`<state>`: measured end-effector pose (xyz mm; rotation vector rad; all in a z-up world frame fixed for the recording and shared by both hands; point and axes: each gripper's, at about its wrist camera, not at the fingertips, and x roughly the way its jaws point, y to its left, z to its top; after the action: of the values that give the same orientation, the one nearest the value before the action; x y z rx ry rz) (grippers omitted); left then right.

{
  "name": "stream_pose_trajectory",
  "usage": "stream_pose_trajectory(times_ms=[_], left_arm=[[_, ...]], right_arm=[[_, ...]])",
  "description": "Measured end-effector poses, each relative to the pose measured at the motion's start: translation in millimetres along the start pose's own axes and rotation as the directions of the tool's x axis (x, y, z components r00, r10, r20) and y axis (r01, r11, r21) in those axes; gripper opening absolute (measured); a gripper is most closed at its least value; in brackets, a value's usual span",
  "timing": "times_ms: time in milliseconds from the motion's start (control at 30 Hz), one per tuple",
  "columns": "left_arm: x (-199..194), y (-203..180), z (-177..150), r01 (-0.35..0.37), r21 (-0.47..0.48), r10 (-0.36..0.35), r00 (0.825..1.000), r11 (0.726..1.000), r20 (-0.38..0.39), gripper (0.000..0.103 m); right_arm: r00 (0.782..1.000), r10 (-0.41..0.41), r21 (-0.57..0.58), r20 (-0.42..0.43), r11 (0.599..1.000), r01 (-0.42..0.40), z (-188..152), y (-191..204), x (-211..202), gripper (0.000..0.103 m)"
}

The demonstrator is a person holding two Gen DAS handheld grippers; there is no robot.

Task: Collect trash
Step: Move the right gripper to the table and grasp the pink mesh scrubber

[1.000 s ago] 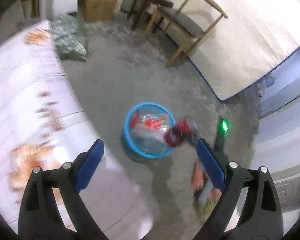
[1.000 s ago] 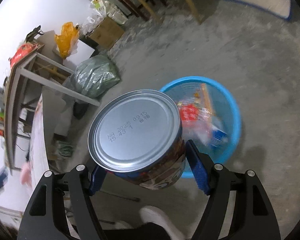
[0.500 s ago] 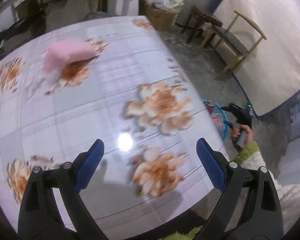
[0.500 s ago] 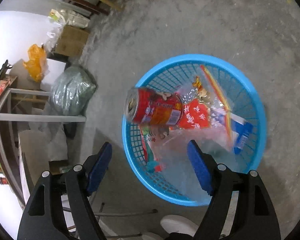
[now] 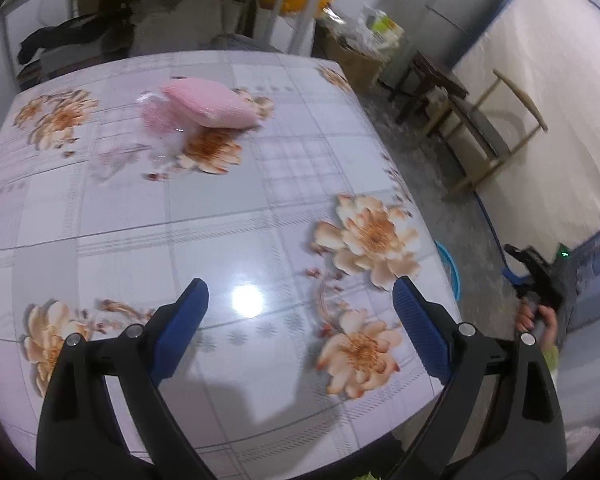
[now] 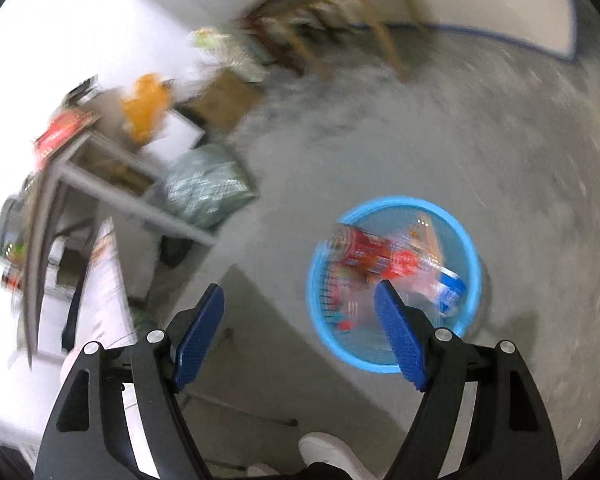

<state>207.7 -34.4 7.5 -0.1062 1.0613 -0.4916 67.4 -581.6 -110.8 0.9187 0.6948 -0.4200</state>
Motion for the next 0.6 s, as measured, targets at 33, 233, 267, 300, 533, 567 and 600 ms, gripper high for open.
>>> stream_pose_trajectory(times_ms=[33,233,267,300,533,567,600], left_arm=[[-3,7,1,-0.006,-0.016,0.007,1.0,1.0,0.014,0.089],[-11,45,11,-0.042,-0.096,0.052,0.994,0.994,0.1,0.089],[-11,53,14,-0.046,-0.109,0.059,0.992,0.993,0.114,0.089],[-12,60,17,-0.043,-0.128,0.059,0.991,0.991,0.123,0.089],[-13,119,34,-0.002,-0.279,0.05,0.985,0.96,0.164,0.083],[-12,127,35,-0.001,-0.299,0.052,0.985,0.954,0.164,0.081],[-10,134,36,0.001,-0.318,0.053,0.985,0.948,0.162,0.077]], right_arm=[[1.0,0.019,-0.045,0.0,0.999,-0.019,0,18,-5,0.076],[0.979,0.191,-0.303,-0.068,0.931,-0.203,-18,150,-12,0.08],[0.974,0.207,-0.325,-0.089,0.918,-0.225,-23,165,-10,0.08],[0.967,0.226,-0.351,-0.12,0.901,-0.254,-31,185,-5,0.08],[0.926,0.234,-0.569,-0.297,0.735,-0.369,-103,309,35,0.085],[0.917,0.225,-0.599,-0.33,0.701,-0.387,-115,330,45,0.086],[0.909,0.224,-0.617,-0.351,0.676,-0.404,-124,344,52,0.086]])
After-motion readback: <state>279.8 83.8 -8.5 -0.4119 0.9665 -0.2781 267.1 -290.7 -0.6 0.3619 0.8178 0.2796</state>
